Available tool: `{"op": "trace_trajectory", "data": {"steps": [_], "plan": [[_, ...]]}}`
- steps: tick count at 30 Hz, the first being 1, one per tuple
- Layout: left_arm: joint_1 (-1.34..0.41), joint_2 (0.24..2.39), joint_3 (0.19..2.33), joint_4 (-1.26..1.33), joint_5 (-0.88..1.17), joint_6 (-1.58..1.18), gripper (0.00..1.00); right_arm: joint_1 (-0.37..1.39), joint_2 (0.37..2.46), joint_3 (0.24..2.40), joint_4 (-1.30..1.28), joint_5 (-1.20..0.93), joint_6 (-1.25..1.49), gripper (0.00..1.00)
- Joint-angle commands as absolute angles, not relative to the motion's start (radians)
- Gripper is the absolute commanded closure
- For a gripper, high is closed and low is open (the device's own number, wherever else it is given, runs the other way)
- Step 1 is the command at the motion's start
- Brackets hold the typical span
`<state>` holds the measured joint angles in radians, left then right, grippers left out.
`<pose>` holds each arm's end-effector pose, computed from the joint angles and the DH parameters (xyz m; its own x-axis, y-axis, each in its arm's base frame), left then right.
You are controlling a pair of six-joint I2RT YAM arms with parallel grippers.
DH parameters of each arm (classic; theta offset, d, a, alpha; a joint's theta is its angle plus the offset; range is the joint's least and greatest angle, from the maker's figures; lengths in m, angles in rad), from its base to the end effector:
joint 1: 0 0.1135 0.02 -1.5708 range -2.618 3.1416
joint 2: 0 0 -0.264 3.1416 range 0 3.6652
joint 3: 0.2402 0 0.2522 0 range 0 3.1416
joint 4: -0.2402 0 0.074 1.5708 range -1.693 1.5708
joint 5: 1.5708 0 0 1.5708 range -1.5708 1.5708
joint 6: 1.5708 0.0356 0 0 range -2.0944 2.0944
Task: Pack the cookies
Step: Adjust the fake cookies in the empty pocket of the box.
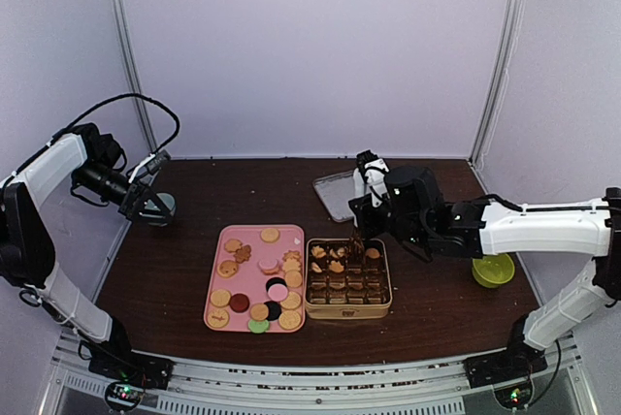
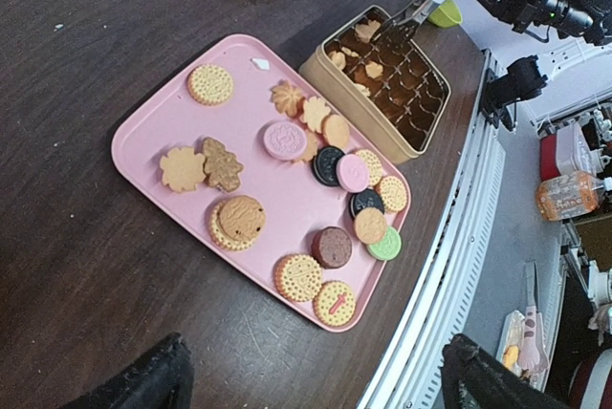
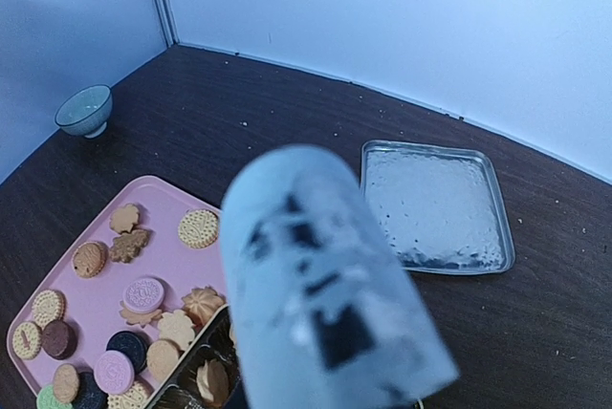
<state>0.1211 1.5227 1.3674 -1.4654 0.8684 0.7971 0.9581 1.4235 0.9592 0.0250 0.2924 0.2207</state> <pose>0.2552 0.0037 0.3017 -0.7757 0.3712 -0.5105 0.6283 0.5312 -0.5684 0.1953 0.2600 0.2726 -0.3773 -0.1722 -0.9099 -0.5644 0.8217 0.0785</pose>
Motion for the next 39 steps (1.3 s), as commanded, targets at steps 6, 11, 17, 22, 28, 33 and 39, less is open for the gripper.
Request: {"op": "trace_trajectory", "data": {"steps": [6, 11, 17, 22, 28, 33, 39], "plan": [[0.13, 1.537, 1.4, -1.483, 0.904, 0.824, 0.07, 0.939, 1.396, 1.005, 0.046, 0.343, 0.176, 0.84], [0.13, 1.538, 1.402, -1.483, 0.907, 0.823, 0.08, 0.936, 1.381, 1.003, 0.053, 0.347, 0.17, 0.84], [0.129, 1.538, 1.402, -1.483, 0.905, 0.825, 0.07, 0.935, 1.379, 1.01, 0.071, 0.366, 0.159, 0.84], [0.13, 1.536, 1.399, -1.483, 0.905, 0.825, 0.07, 0.935, 1.38, 1.015, 0.069, 0.356, 0.156, 0.83], [0.13, 1.536, 1.396, -1.483, 0.907, 0.825, 0.07, 0.934, 1.356, 1.011, 0.071, 0.35, 0.156, 0.83], [0.129, 1.537, 1.394, -1.483, 0.911, 0.828, 0.08, 0.934, 1.344, 1.011, 0.071, 0.356, 0.155, 0.83], [0.129, 1.533, 1.392, -1.484, 0.911, 0.829, 0.08, 0.934, 1.363, 1.019, 0.074, 0.355, 0.158, 0.83]]}}
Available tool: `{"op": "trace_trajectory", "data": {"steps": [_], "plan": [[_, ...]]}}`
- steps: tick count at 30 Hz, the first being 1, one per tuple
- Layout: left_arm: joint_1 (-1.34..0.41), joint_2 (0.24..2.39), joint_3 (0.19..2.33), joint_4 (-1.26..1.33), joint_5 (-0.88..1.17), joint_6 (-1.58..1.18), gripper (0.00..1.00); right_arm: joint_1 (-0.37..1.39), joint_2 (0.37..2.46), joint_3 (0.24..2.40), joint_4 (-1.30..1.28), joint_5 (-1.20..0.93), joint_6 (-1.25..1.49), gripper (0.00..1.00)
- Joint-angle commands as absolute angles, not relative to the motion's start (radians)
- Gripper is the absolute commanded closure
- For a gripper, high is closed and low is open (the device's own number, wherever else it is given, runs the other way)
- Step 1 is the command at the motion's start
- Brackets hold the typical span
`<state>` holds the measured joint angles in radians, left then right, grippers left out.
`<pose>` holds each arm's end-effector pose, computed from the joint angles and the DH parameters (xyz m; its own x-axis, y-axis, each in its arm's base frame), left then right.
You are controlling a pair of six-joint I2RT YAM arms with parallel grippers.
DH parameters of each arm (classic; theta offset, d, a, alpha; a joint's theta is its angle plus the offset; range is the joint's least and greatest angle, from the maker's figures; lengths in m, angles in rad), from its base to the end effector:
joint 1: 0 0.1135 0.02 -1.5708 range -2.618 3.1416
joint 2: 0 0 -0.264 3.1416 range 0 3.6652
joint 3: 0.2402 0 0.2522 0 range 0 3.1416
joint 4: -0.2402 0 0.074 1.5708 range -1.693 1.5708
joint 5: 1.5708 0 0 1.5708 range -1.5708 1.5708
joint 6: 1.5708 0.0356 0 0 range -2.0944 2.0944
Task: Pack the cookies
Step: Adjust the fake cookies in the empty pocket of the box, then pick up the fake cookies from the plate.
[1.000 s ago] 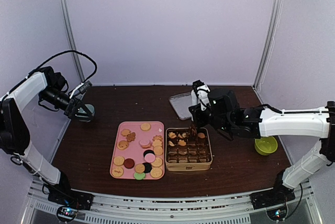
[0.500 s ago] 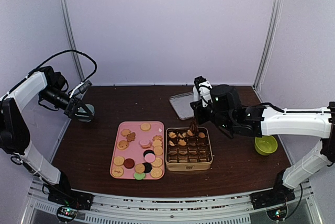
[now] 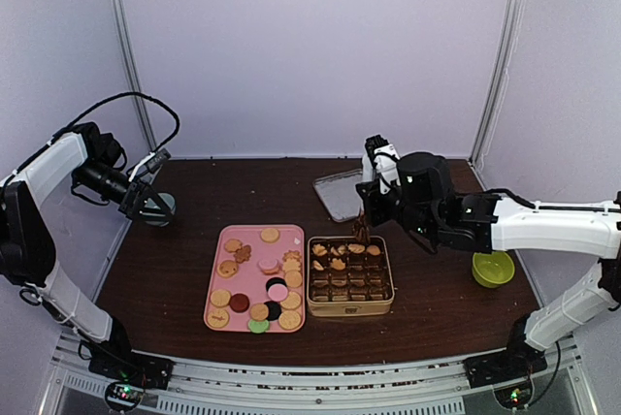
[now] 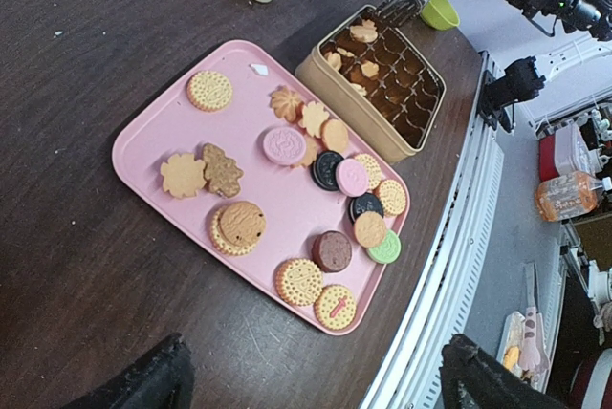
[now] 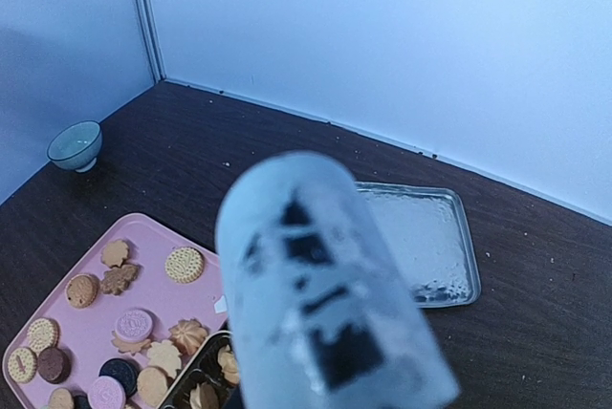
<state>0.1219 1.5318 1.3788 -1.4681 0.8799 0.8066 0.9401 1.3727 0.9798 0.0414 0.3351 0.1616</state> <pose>0.2575 0.0039 0.3027 -0.7697 0.3692 -0.5209 0.6355 0.5221 -0.5689 0.1972 0.2502 0.2969 -0.2938 -0.1447 -0.9448 -0.5404 0.8405 0.0393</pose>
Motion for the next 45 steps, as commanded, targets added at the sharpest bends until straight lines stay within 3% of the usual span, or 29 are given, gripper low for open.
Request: {"op": "trace_trajectory", "data": {"steps": [1, 12, 21, 26, 33, 36, 45], "plan": [[0.13, 1.532, 1.392, -1.485, 0.91, 0.829, 0.08, 0.934, 1.37, 1.018, 0.074, 0.353, 0.16, 0.83], [0.129, 1.53, 1.394, -1.488, 0.91, 0.831, 0.08, 0.933, 1.482, 1.023, 0.079, 0.341, 0.157, 0.84], [0.13, 1.531, 1.396, -1.488, 0.912, 0.83, 0.08, 0.942, 1.41, 1.068, 0.077, 0.33, 0.127, 0.81], [0.129, 1.528, 1.396, -1.488, 0.91, 0.828, 0.08, 1.012, 1.409, 1.154, 0.088, 0.333, 0.093, 0.79], [0.129, 1.497, 1.384, -1.436, 0.857, 0.766, 0.02, 1.122, 1.566, 1.303, 0.136, 0.295, 0.087, 0.8], [0.132, 1.447, 1.352, -1.335, 0.754, 0.66, 0.02, 1.156, 1.649, 1.377, 0.148, 0.284, 0.083, 0.8], [0.138, 1.229, 1.23, -0.913, 0.112, 0.389, 0.02, 1.171, 1.896, 1.619, 0.128, 0.159, 0.116, 0.75]]}}
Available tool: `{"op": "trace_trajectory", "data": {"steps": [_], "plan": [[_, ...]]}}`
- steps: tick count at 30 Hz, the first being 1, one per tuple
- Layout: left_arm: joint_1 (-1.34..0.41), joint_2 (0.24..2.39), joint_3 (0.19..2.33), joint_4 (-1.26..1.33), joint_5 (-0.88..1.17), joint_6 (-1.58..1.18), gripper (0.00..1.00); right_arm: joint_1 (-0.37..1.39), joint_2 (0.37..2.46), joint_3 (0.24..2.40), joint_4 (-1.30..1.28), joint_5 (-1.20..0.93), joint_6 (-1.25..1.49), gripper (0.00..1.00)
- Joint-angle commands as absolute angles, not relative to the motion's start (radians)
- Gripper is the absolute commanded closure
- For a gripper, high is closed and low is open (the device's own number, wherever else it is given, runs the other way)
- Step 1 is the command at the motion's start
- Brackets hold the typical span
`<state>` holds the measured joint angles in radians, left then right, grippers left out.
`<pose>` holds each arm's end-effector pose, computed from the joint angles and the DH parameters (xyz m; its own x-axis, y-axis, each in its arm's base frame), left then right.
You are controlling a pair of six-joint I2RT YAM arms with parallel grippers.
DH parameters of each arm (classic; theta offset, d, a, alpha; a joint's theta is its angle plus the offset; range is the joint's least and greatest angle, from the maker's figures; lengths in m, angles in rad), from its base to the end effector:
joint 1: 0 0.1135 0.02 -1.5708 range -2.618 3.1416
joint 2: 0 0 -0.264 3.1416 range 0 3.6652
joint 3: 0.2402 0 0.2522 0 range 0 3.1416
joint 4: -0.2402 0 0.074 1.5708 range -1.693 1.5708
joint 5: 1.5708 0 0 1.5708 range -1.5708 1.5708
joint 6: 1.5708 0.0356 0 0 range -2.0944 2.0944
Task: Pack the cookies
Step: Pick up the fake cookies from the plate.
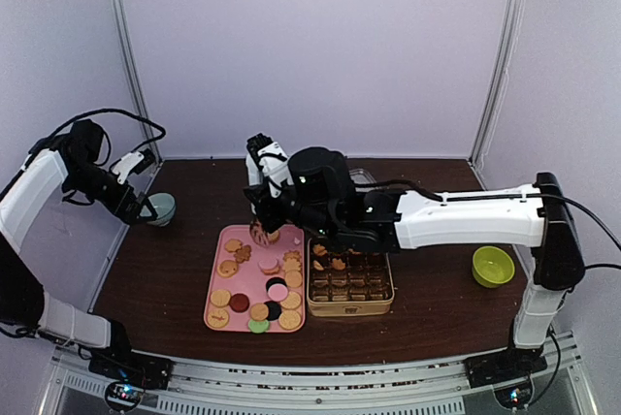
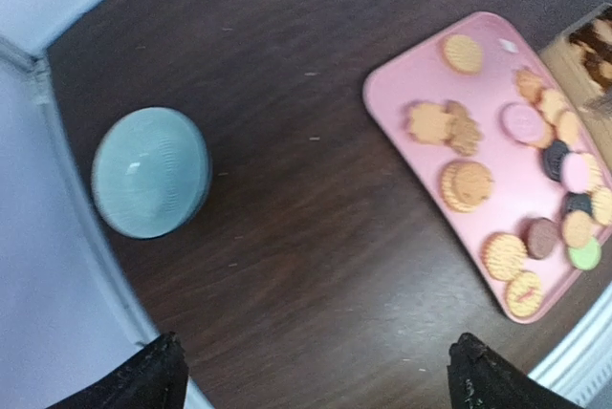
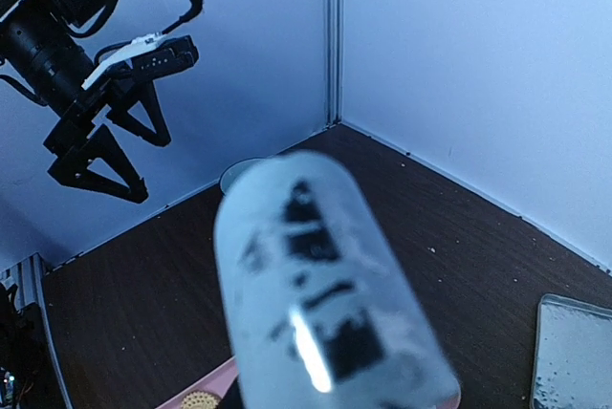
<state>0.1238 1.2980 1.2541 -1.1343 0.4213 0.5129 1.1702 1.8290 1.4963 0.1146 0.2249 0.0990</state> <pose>0.2370 0.0148 0.3185 -0.7780 0.3545 -0.5188 0.4870 0.8619 -0.1415 0.1807 0.4064 0.3219 -0.1643 -0.1409 -0.9763 -0.8004 0.5975 0.0485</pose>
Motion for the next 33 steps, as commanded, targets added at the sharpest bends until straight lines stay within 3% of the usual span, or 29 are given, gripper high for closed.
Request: {"op": "trace_trajectory", "data": {"steps": [1, 12, 33], "plan": [[0.141, 1.218, 1.221, -0.898, 0.091, 0.378, 0.02, 1.171, 1.926, 1.654, 0.122, 0.151, 0.116, 0.75], [0.141, 1.26, 1.183, -0.909, 0.248, 0.357, 0.02, 1.143, 2.187, 1.903, 0.04, 0.154, 0.139, 0.68], [0.142, 1.239, 1.136, -0.976, 0.39, 0.458, 0.02, 1.083, 2.452, 2.229, -0.003, 0.138, 0.171, 0.6]]}}
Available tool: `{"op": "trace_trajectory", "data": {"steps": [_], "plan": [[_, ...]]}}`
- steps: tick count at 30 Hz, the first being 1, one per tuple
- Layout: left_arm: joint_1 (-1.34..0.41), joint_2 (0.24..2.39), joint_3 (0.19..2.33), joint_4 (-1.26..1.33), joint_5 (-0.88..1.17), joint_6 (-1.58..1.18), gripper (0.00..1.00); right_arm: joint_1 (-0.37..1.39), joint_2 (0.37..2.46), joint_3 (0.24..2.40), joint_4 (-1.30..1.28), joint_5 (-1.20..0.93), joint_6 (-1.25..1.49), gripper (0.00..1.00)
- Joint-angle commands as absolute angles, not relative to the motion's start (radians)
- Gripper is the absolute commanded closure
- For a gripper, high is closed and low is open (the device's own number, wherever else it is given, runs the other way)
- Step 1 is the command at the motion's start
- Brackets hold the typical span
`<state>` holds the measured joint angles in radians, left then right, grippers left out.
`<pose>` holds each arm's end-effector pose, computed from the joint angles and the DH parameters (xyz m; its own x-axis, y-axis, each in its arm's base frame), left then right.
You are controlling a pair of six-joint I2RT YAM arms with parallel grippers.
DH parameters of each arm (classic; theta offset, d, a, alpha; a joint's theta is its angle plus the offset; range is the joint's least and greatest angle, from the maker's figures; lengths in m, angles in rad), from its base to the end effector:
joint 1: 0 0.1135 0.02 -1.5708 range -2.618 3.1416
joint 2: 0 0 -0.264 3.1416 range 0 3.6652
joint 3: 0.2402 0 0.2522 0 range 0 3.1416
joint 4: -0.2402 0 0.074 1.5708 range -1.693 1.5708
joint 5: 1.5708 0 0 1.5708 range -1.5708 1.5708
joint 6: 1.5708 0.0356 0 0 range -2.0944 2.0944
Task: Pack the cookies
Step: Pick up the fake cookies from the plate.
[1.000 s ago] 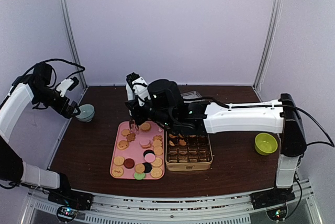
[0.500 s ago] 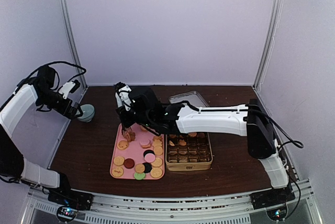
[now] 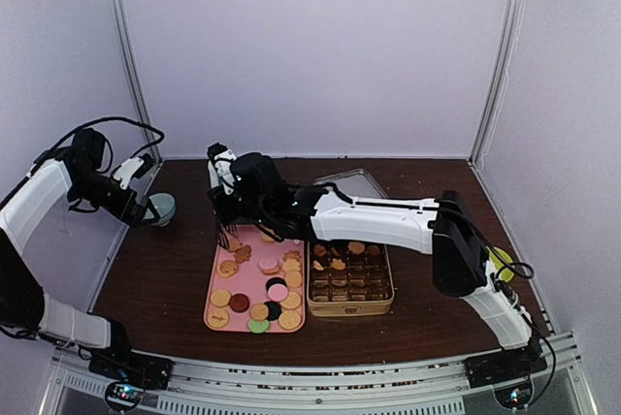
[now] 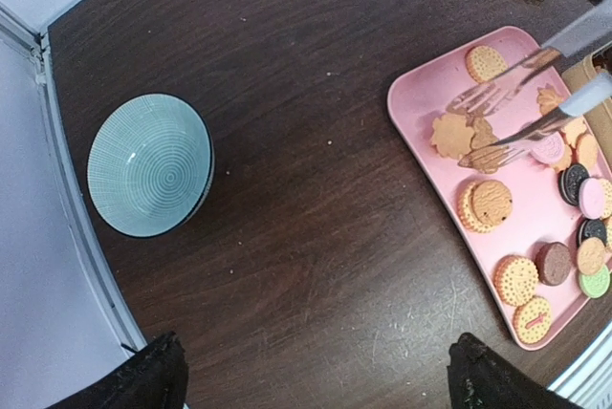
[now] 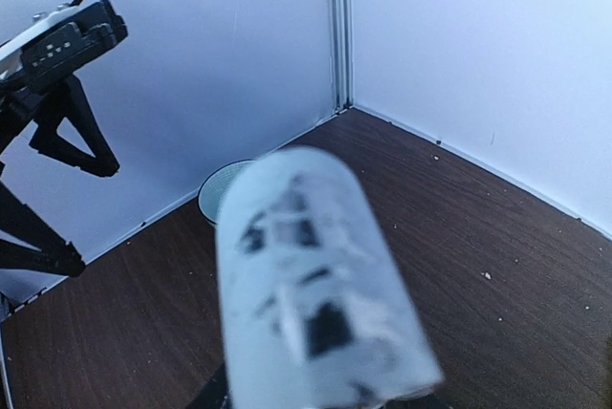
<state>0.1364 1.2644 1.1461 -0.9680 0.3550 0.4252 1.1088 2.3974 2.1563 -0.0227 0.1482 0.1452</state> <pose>0.2402 0.0205 0.3009 -0.7851 0.2827 -0.5512 0.3916 0.9159 -0.0881 0.2596 0.5095 0.2636 -0.2339 -0.1487 -0.9608 -0.7963 0.5963 0.1016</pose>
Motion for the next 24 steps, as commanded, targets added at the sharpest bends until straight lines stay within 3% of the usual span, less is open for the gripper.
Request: {"op": "trace_trajectory", "data": {"steps": [1, 8, 12, 24], "plan": [[0.142, 1.24, 1.134, -0.98, 0.392, 0.463, 0.02, 1.078, 2.465, 2.243, -0.001, 0.134, 0.175, 0.59], [0.142, 1.229, 1.122, -0.986, 0.399, 0.487, 0.02, 1.066, 2.503, 2.258, 0.044, 0.131, 0.169, 0.5], [0.142, 1.234, 1.119, -0.989, 0.4, 0.497, 0.02, 1.064, 2.504, 2.248, 0.031, 0.124, 0.172, 0.5], [0.142, 1.249, 1.125, -0.989, 0.435, 0.499, 0.03, 1.065, 2.376, 2.101, 0.074, 0.139, 0.164, 0.69]]}}
